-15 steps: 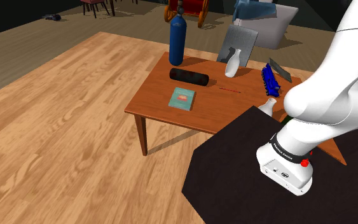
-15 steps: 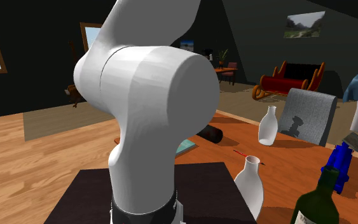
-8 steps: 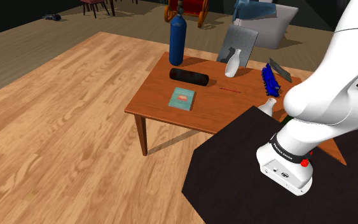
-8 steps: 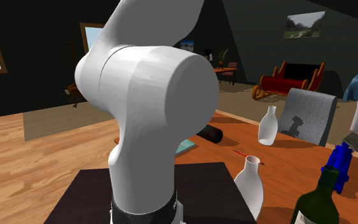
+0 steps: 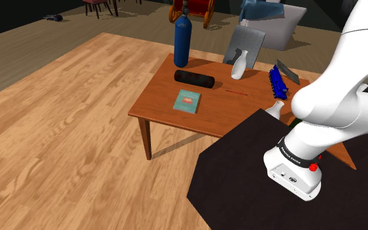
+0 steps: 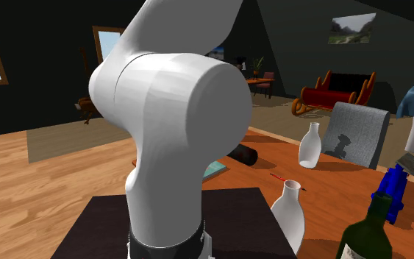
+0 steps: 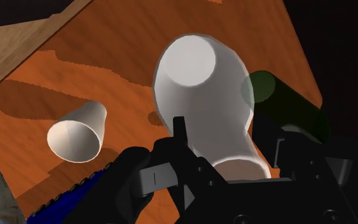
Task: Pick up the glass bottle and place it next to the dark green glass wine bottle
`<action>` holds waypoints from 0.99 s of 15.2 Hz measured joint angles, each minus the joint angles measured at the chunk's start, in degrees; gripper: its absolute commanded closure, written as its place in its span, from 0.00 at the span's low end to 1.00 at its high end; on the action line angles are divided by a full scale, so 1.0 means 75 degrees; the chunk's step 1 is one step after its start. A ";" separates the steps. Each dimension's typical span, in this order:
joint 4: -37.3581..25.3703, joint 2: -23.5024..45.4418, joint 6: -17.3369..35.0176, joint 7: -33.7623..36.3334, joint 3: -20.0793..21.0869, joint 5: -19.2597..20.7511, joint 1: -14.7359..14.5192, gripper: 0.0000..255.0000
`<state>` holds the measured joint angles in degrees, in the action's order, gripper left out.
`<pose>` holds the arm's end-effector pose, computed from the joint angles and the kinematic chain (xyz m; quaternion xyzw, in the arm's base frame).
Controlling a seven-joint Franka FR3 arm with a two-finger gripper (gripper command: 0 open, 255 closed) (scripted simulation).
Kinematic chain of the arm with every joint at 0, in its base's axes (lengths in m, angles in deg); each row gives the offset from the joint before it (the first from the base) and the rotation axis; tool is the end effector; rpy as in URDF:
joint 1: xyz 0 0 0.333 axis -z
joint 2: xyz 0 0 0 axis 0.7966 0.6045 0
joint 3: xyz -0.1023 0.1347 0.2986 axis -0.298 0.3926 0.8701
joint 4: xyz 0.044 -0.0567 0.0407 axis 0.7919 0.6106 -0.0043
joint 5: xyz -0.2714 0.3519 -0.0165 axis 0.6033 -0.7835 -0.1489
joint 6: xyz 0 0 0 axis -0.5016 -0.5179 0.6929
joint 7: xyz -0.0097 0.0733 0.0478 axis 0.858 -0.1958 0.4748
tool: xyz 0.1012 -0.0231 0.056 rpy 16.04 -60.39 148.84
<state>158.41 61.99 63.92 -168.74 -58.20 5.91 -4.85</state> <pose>-0.0961 -0.6652 0.3106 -0.9977 -0.0325 -0.0596 0.0030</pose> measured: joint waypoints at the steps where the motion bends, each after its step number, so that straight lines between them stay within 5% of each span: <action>1: 0.0051 0.0036 0.0070 -0.0039 0.0038 -0.0050 0.0015 1.00; 15: 0.0226 0.0883 0.0878 -0.0601 0.0822 -0.0924 0.0553 1.00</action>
<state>160.10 68.61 70.51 -173.25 -52.03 -1.02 -0.70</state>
